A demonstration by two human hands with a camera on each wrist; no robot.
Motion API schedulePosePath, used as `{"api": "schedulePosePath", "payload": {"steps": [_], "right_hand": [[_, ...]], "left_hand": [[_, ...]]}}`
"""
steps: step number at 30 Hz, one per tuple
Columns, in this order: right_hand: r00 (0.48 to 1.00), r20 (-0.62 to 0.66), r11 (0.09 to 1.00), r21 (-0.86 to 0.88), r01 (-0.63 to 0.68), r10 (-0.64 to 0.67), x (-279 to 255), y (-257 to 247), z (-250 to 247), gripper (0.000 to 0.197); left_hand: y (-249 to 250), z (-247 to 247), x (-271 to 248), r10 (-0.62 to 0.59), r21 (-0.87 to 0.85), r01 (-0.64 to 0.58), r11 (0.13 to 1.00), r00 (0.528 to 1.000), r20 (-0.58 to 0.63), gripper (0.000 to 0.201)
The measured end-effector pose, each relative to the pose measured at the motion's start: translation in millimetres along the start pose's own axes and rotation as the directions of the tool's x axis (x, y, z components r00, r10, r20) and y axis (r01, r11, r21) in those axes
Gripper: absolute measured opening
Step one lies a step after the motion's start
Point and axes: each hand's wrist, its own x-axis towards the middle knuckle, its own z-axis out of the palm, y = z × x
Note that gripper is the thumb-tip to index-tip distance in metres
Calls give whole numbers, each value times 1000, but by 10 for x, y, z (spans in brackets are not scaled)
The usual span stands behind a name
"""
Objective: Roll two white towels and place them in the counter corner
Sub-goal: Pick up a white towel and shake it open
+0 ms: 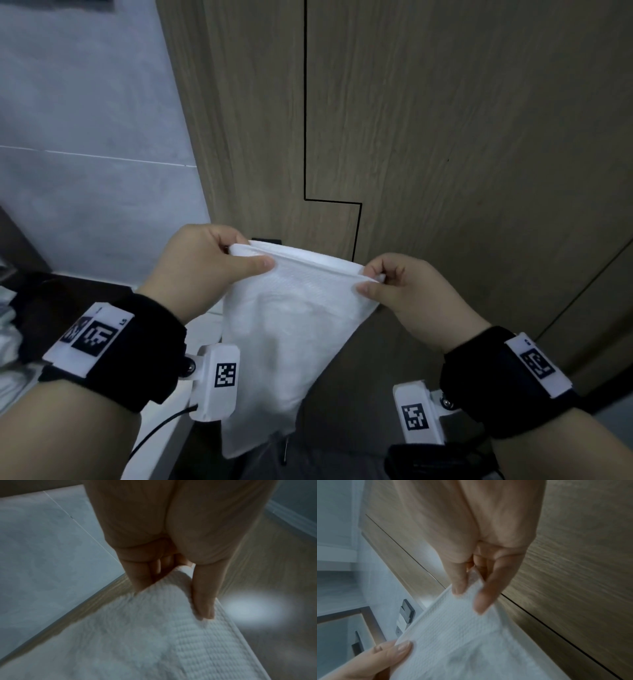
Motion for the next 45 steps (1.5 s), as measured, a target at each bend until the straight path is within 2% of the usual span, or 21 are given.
{"api": "schedulePosePath", "payload": {"steps": [3, 9, 18, 25, 34, 39, 45], "right_hand": [[997, -39, 987, 151, -61, 68, 26, -15, 5, 16], [994, -106, 980, 199, -3, 25, 50, -93, -9, 20], [999, -33, 999, 12, 42, -41, 43, -177, -66, 19], [992, 126, 998, 62, 1, -9, 30, -125, -141, 20], [999, -22, 985, 162, 52, -49, -4, -154, -18, 8], [995, -83, 983, 169, 75, -62, 28, -152, 14, 11], [983, -138, 974, 174, 142, -119, 58, -110, 37, 7]], "left_hand": [[3, -17, -19, 0, 40, 0, 999, 1000, -4, 25], [-4, -100, -54, -18, 49, 16, 999, 999, 29, 21], [-52, -143, -89, -33, 43, 32, 999, 999, 29, 28], [-38, -166, -134, -42, -57, 43, 997, 999, 22, 23], [-125, -279, -157, -22, -210, 22, 977, 1000, 3, 24], [-137, -320, -173, -12, -186, 14, 982, 1000, 13, 33], [-188, -348, -169, 19, -143, -21, 990, 1000, -16, 35]]}}
